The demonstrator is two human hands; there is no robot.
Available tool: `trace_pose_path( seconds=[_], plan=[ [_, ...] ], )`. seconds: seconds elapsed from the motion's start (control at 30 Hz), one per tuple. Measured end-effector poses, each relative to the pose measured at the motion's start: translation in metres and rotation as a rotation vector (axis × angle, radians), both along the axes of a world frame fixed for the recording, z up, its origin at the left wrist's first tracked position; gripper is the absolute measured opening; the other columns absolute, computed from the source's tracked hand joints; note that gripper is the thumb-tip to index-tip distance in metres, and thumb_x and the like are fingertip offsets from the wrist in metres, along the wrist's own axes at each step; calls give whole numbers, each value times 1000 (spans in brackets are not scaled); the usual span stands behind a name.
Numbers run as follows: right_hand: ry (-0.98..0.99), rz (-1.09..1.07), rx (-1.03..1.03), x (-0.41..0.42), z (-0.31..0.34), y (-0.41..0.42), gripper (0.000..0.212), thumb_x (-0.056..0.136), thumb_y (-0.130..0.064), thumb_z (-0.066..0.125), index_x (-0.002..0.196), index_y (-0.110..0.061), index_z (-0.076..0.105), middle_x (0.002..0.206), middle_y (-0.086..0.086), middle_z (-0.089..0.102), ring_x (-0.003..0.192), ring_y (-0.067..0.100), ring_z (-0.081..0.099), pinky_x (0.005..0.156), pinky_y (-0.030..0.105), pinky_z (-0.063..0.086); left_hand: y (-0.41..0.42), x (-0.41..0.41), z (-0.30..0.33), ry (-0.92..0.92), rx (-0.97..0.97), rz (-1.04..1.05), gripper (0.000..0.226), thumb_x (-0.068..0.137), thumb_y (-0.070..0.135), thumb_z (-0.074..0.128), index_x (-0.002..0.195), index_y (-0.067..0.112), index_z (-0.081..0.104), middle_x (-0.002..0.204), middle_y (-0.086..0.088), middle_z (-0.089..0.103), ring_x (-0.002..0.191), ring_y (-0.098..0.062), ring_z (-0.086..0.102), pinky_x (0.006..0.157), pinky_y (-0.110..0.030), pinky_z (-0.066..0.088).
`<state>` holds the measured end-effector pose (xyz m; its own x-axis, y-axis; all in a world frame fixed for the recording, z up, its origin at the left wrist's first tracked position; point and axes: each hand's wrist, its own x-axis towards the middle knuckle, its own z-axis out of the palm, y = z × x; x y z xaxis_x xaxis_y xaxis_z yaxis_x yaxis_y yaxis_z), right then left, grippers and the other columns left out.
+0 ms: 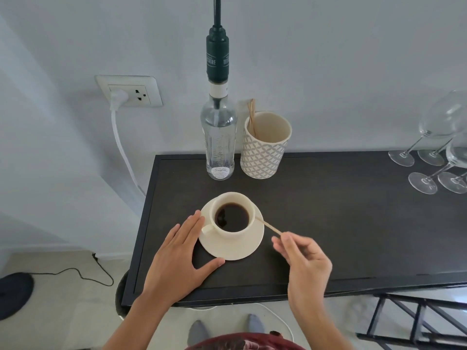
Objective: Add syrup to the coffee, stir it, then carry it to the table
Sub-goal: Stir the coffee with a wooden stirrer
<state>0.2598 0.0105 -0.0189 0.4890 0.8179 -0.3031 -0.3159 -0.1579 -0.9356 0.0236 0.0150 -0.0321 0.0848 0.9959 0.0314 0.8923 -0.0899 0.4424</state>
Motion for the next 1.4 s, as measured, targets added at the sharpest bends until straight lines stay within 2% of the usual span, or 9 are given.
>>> trace_pose_path(
  seconds=[0.13, 0.27, 0.33, 0.43, 0.73, 0.93, 1.07, 1.2, 1.4],
  plan=[
    [-437, 247, -83, 1, -10, -8, 14, 89, -7, 79, 81, -19, 76, 67, 2, 75, 53, 9, 66, 55, 21, 54, 0, 0, 1, -6, -7, 1, 98, 78, 83, 51, 159, 37, 17, 165, 25, 6, 142, 6, -1, 118, -21, 5],
    [-776, 453, -37, -3, -13, -7, 16, 88, -12, 80, 85, -27, 75, 65, -8, 69, 63, 10, 68, 59, 17, 55, 0, 0, 0, 4, -1, -4, 98, 79, 82, 50, 159, 36, 18, 166, 25, 8, 141, 10, 0, 120, -21, 5],
    [-867, 493, 9, -3, -13, -5, 14, 87, -12, 80, 83, -24, 74, 61, -11, 65, 66, 9, 66, 56, 11, 50, 0, 0, 0, 0, -4, -1, 98, 79, 82, 51, 159, 36, 18, 166, 25, 8, 141, 10, 0, 120, -22, 6],
    [-938, 555, 18, -2, -14, -1, 13, 88, -17, 81, 82, -22, 71, 54, -7, 63, 62, 12, 66, 54, 14, 51, 1, 0, -2, 6, -11, 1, 99, 78, 83, 49, 159, 37, 16, 166, 24, 7, 142, 8, 1, 119, -22, 6],
    [-881, 589, -10, -1, -14, 3, 9, 91, -25, 78, 84, -24, 73, 58, -6, 67, 58, 11, 66, 55, 18, 54, 0, 0, 0, 9, -12, 8, 99, 79, 83, 49, 159, 36, 18, 166, 23, 8, 141, 6, 1, 118, -23, 7],
    [-734, 519, 10, 3, -10, 7, 19, 95, -10, 69, 83, -25, 72, 69, -11, 71, 61, 10, 64, 56, 14, 50, 0, -1, 0, -17, -34, 5, 98, 79, 83, 49, 159, 38, 16, 164, 26, 4, 143, 5, 2, 118, -23, 6],
    [-751, 525, 81, 10, -8, 15, 25, 88, -13, 80, 105, -30, 72, 95, -14, 72, 86, 8, 69, 70, 28, 59, -1, -4, 0, -136, -82, 16, 101, 77, 80, 56, 158, 43, 10, 164, 29, -2, 147, 2, 4, 121, -31, 17],
    [-723, 683, 133, 15, 0, 30, 57, 86, -19, 83, 135, -37, 61, 126, -26, 66, 114, -1, 65, 87, 15, 56, 1, -11, 6, -366, -67, 64, 92, 77, 69, 67, 152, 48, 19, 163, 28, 19, 148, 0, 24, 121, -36, 27],
    [-636, 841, 93, 17, 7, 49, 82, 81, -22, 88, 152, -33, 47, 141, -27, 57, 125, -10, 59, 93, 3, 46, 13, -10, 18, -486, -98, 64, 86, 77, 57, 76, 152, 46, 34, 153, 28, 41, 143, 0, 40, 120, -40, 35]
  ],
)
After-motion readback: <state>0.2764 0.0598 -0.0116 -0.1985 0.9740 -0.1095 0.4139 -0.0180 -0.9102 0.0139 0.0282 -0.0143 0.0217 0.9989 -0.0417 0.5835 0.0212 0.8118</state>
